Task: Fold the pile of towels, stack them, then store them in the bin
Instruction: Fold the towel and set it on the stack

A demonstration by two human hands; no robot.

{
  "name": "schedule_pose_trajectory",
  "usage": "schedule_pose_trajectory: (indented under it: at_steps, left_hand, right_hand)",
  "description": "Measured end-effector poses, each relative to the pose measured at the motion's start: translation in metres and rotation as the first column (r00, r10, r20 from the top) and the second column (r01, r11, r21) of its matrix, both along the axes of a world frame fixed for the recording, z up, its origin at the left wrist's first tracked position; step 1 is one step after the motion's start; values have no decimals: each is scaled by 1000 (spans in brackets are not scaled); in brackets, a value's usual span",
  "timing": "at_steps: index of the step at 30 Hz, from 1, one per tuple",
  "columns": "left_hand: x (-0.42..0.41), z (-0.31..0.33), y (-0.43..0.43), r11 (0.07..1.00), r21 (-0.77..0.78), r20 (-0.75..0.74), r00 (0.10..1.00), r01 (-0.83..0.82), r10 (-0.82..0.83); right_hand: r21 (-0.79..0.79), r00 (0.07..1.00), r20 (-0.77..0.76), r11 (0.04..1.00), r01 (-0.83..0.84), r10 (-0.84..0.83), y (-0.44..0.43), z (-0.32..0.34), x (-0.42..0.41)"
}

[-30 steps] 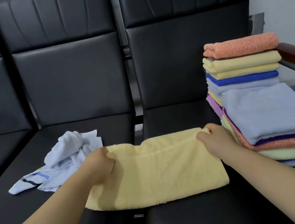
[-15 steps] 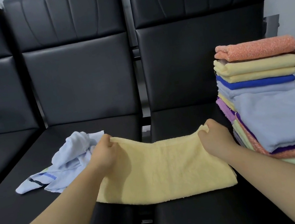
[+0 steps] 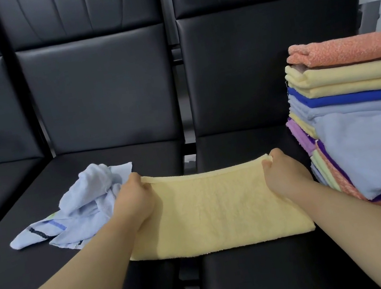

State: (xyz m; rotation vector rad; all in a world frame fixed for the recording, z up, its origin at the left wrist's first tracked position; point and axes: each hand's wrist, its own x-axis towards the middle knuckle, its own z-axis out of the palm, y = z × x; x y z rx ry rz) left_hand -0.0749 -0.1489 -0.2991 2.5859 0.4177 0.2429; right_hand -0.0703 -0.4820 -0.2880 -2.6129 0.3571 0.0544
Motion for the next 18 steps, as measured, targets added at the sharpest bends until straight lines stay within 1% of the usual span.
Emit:
schedule_pose_trajectory:
  at_steps: [2, 3, 5, 6, 8, 11, 13, 14, 16, 18]
  left_hand:
    - [-3, 0, -4, 999, -1, -11, 999, -36, 36]
    - [-3, -2, -3, 997, 24, -23, 997, -68, 68]
    - [-7, -2, 2, 975, 166, -61, 986, -146, 158]
    - [-8, -2, 6, 961, 213, -90, 976, -176, 198]
    - [-10, 3, 12, 957, 170, -182, 947, -236, 266]
    - [-15, 14, 13, 938, -40, -264, 909, -344, 323]
    - [-20, 21, 10, 946, -58, -289, 912, -319, 290]
    - [-22, 25, 7, 953, -40, -309, 911, -299, 273]
    - [-26, 33, 1, 951, -42, -313, 908, -307, 279]
    - [-25, 43, -9, 963, -125, -323, 927, -240, 190]
  right_hand:
    - [-4, 999, -39, 1000, 13, -13, 1, 3, 3]
    - [8, 998, -53, 1000, 25, -24, 1, 4, 3]
    - [63, 998, -50, 997, 47, -44, 2, 7, 2]
    - [87, 998, -31, 995, 53, -50, 1, 9, 0]
    - [77, 998, -2, 995, 63, -63, -3, 10, -8]
    - [74, 989, -78, 988, 135, -129, -11, 10, -19]
    - [113, 976, -147, 977, 180, -163, -13, 13, -27]
    - [131, 970, -174, 972, 195, -171, -14, 15, -31]
    - [159, 965, -211, 968, 194, -159, -16, 14, -36]
    - [192, 962, -239, 965, 179, -131, -18, 13, -42]
